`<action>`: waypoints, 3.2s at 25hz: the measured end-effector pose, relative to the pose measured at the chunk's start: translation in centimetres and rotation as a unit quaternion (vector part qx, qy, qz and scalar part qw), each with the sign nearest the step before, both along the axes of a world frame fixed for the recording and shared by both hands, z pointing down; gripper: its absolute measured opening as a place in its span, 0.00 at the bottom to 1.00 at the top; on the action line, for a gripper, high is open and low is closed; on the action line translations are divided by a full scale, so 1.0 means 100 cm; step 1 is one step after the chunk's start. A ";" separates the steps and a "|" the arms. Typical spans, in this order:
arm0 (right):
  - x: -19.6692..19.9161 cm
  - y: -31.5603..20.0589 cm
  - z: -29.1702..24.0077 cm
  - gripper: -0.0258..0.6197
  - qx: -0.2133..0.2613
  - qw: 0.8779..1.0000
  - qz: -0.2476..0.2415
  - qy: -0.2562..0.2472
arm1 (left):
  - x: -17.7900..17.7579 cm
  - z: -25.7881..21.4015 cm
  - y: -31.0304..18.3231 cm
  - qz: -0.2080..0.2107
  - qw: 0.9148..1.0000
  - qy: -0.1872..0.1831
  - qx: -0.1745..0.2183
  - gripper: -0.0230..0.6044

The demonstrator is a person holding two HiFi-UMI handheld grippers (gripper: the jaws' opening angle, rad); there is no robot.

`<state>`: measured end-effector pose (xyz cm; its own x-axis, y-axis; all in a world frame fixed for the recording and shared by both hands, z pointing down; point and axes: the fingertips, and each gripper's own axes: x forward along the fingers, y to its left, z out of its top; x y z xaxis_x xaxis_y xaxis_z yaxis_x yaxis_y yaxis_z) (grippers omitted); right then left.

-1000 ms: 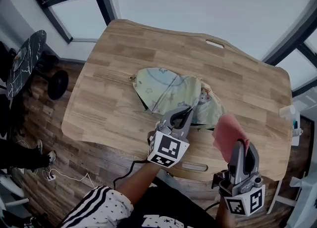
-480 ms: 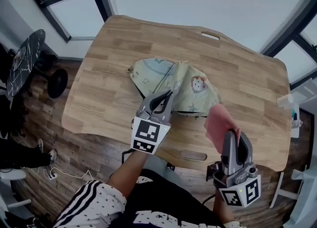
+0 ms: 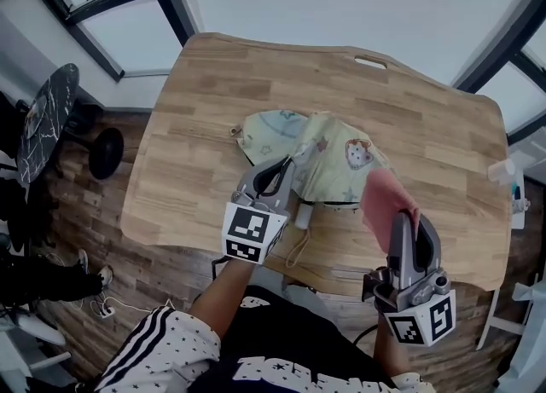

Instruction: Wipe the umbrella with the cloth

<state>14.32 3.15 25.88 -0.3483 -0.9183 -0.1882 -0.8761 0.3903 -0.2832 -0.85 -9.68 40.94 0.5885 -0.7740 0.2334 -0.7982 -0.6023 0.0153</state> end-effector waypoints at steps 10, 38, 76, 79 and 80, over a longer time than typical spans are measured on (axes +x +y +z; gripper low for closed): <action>-0.042 -0.036 0.008 0.08 -0.014 0.999 -0.029 0.001 | -0.035 0.010 -0.020 -0.002 0.999 0.039 -0.026 0.04; -0.093 -0.152 0.047 0.08 -0.046 0.994 0.004 0.103 | -0.076 0.027 -0.027 0.063 0.995 0.056 -0.050 0.04; -0.192 -0.172 0.170 0.08 -0.134 0.949 -0.201 0.201 | -0.083 0.019 -0.032 0.016 0.998 0.040 -0.041 0.04; -0.196 -0.166 0.173 0.08 -0.138 0.947 -0.210 0.199 | -0.085 0.021 -0.032 0.014 0.998 0.040 -0.043 0.04; -0.197 -0.164 0.173 0.08 -0.139 0.947 -0.213 0.198 | -0.085 0.022 -0.032 0.014 0.998 0.041 -0.045 0.04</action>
